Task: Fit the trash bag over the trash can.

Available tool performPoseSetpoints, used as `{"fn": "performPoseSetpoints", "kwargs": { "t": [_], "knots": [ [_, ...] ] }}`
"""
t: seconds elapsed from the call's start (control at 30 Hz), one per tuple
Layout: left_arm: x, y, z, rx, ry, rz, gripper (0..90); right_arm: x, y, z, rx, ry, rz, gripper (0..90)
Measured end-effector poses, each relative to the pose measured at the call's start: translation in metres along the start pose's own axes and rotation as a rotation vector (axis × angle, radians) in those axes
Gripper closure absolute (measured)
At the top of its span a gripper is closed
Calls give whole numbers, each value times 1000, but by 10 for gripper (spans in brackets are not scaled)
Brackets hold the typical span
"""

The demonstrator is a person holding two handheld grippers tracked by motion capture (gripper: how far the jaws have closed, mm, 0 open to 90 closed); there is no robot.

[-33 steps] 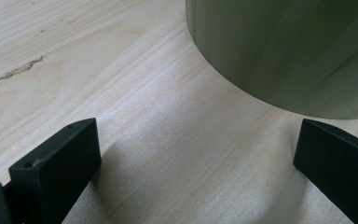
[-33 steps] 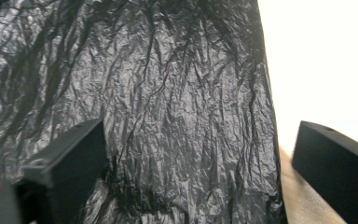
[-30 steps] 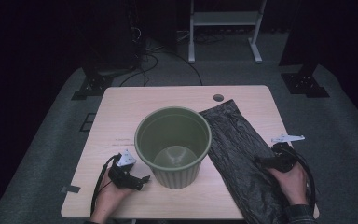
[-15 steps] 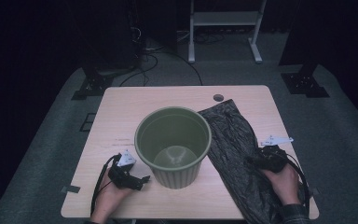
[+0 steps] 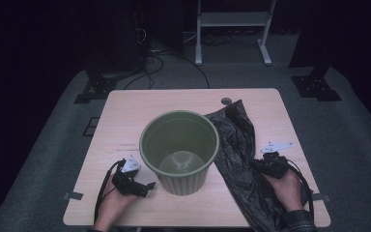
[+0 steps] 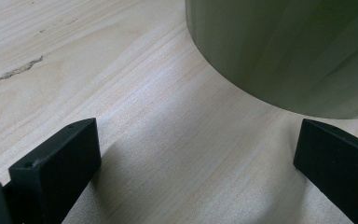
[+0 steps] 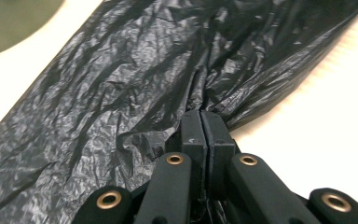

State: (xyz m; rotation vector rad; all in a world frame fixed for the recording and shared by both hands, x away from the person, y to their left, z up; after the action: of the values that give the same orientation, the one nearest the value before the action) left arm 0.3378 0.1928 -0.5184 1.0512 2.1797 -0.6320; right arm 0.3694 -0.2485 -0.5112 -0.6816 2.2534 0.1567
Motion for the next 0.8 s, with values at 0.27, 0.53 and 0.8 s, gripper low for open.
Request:
{"fn": "performPoseSetpoints", "kwargs": {
  "t": [0.27, 0.53, 0.8],
  "knots": [
    [0, 0, 0, 0, 0, 0, 0, -4, 17, 0, -46, 19, -50, 889],
    [0, 0, 0, 0, 0, 0, 0, -9, 19, 3, -66, 28, 19, 370],
    [0, 0, 0, 0, 0, 0, 0, -26, 36, 9, -24, -7, 35, 98]
  ]
}}
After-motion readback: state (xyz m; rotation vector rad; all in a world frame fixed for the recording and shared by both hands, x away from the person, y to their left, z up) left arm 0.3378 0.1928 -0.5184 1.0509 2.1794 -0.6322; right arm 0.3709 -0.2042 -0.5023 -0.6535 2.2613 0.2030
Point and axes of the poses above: each handheld gripper's, and its own axes: z roughly forward along the jaws, x roughly out of its underside, y roughly to its left, the point moved 5 cm from there along z, roughly forward along the jaws, and after that the axes turned 13 degrees about x, right-handed, at the moved point
